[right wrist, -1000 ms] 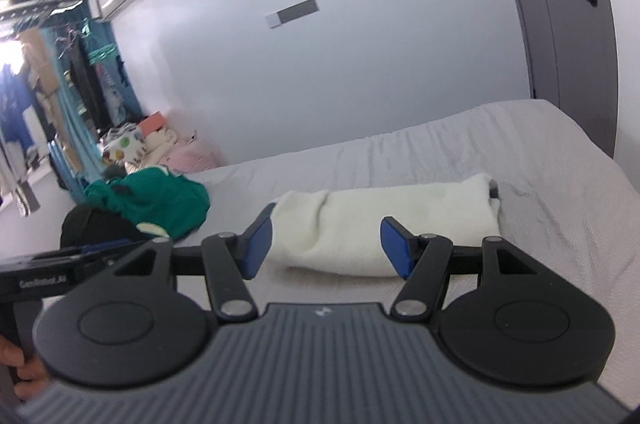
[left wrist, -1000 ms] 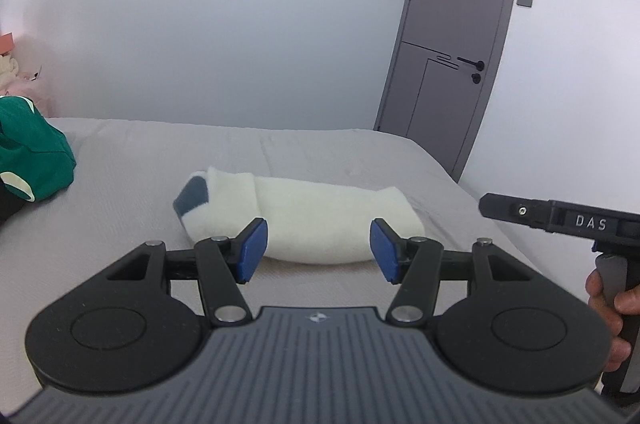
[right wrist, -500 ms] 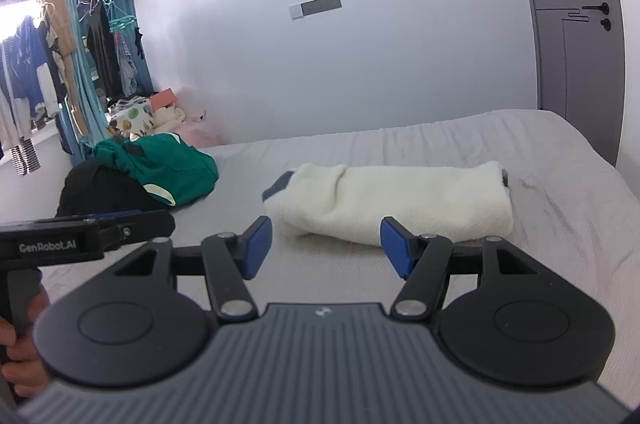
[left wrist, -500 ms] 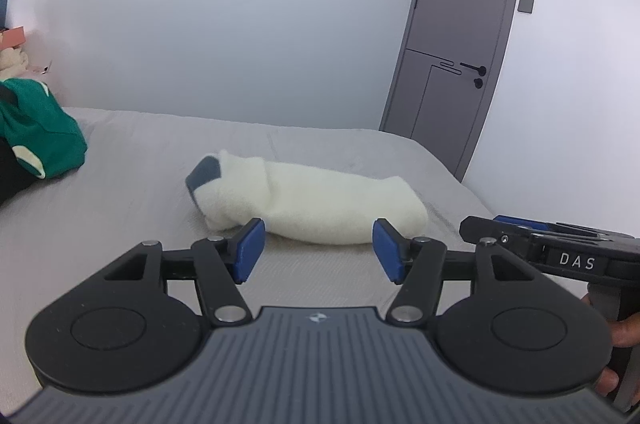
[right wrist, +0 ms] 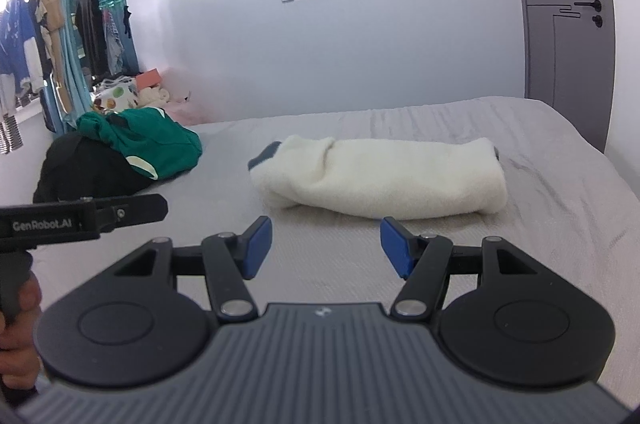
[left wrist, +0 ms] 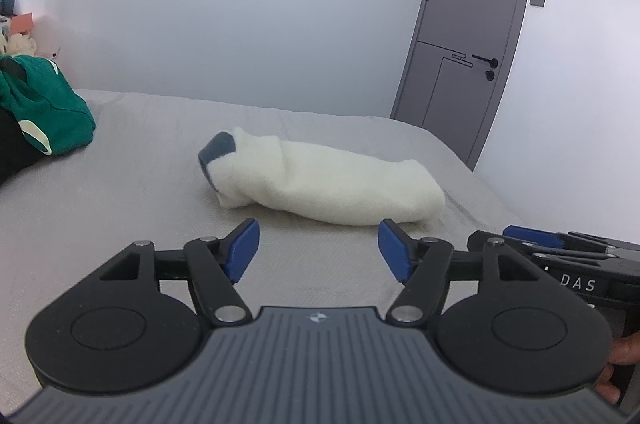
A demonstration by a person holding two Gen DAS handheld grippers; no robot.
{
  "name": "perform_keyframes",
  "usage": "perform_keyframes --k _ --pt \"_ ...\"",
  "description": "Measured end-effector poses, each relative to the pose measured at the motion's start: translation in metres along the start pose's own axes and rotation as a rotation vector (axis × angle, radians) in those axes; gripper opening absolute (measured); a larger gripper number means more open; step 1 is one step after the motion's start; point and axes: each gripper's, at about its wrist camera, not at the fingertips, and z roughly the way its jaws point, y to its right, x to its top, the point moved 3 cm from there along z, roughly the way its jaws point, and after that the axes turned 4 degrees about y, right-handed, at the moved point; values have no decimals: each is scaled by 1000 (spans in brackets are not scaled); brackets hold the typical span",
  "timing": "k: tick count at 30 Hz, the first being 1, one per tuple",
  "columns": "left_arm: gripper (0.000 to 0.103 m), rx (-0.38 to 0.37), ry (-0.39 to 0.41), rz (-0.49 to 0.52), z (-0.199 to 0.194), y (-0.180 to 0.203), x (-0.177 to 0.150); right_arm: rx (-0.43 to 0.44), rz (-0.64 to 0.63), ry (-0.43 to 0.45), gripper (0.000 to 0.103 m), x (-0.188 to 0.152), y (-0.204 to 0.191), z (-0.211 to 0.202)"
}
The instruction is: Fold large clothes
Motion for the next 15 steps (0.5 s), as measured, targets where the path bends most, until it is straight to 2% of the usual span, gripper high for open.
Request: perform_keyframes --k 2,5,7,10,12,14,15 --pt "75 1 -2 4 0 0 -1 -7 -1 -1 64 -2 1 2" --pt "84 0 -8 6 0 0 0 -20 2 -8 64 -3 4 6" --pt "95 2 0 8 0 0 -1 -32 10 -19 64 -3 6 10" --pt "101 -7 9 1 1 -2 -2 -55 8 -24 64 -3 8 13" --pt "102 2 11 -2 2 -4 -2 -59 9 -17 77 -2 9 14" --pt "102 17 12 -1 3 -6 -2 -51 29 -2 99 -1 12 13" --pt "103 22 9 -2 3 -6 -2 -58 36 2 101 0 14 13"
